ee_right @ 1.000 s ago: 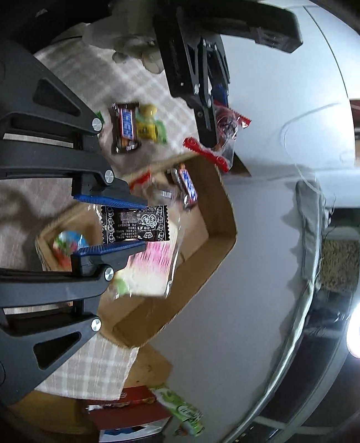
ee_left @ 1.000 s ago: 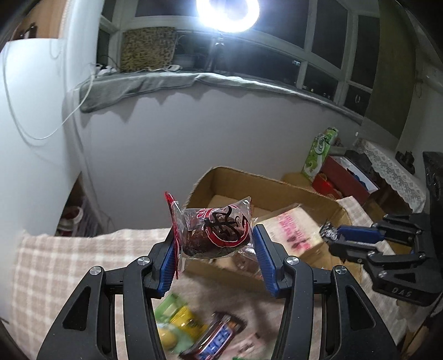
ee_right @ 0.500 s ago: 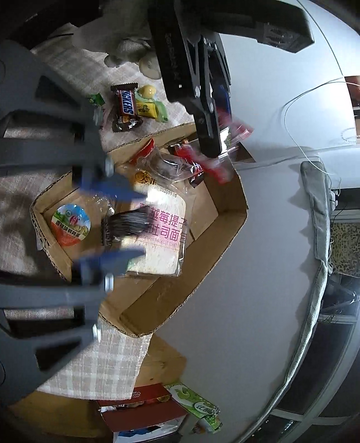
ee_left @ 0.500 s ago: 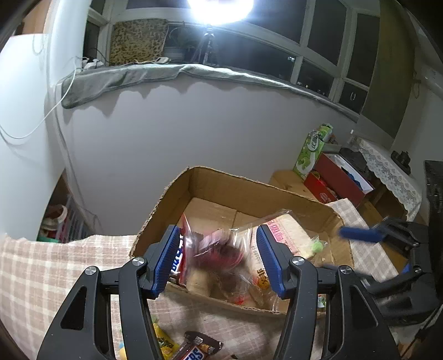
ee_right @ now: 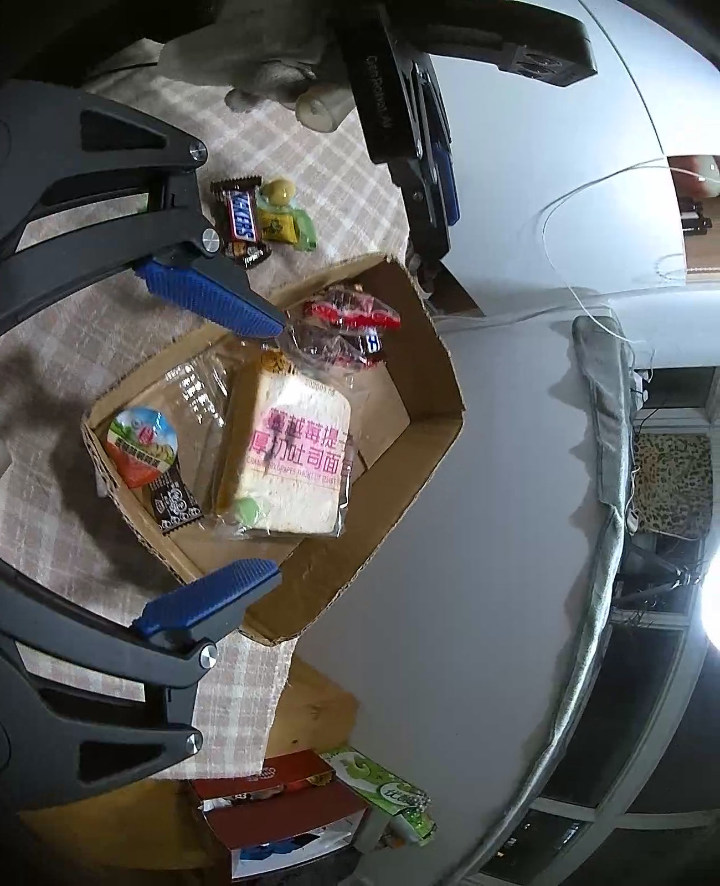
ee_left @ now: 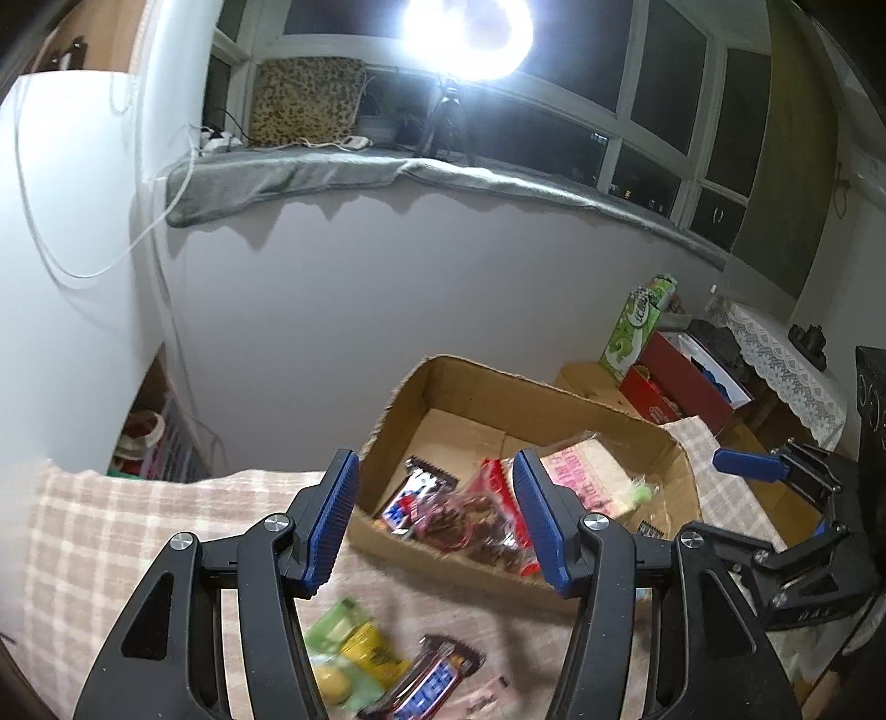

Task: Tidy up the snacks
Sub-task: 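Withdraw both open tools from the box toward the table snacks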

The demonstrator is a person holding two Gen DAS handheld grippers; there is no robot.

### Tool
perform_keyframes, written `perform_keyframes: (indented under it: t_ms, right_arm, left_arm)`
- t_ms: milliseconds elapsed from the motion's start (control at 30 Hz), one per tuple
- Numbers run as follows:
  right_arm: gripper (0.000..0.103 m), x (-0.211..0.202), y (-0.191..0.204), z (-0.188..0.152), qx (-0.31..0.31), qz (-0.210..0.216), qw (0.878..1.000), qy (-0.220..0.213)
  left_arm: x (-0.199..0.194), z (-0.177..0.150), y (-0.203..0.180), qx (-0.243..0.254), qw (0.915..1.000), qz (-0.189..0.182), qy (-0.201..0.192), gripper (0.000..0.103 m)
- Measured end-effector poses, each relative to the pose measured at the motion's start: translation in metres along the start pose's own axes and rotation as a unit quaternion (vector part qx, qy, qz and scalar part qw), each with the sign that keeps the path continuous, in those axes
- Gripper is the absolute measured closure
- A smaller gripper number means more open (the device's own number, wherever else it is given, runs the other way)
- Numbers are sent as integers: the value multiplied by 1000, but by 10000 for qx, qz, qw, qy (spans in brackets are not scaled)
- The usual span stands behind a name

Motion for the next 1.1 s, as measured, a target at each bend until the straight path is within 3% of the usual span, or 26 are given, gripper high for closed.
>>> perform_keyframes:
  t_ms: [400, 667, 1000, 1100]
  right_arm:
    - [18, -23, 51, -7, -455, 289, 9985, -58]
    - [18, -19, 93, -26, -932, 532, 9942, -107]
    - [19, 16, 124, -60, -1122, 816, 9889, 525]
    - [26, 28, 128, -70, -1102, 925, 9869, 728]
  left_arm:
    - [-31, -37, 42, -285, 9994, 200, 84, 46]
    - [-23, -58, 64, -592, 9976, 162, 329, 46]
    - [0, -98, 70, -589, 9943, 111, 886, 58]
    - [8, -106, 70, -569, 9930, 93, 1033, 64]
Point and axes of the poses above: each gripper's, at about its wrist camera, not at the fingertips, and x roughly the way its jaws point, y to its left, z to its top, the point moved 5 cm from there along x, roughly the way its jaws point, and after that the axes turned 1 degree about -x, right-handed, at the moved point
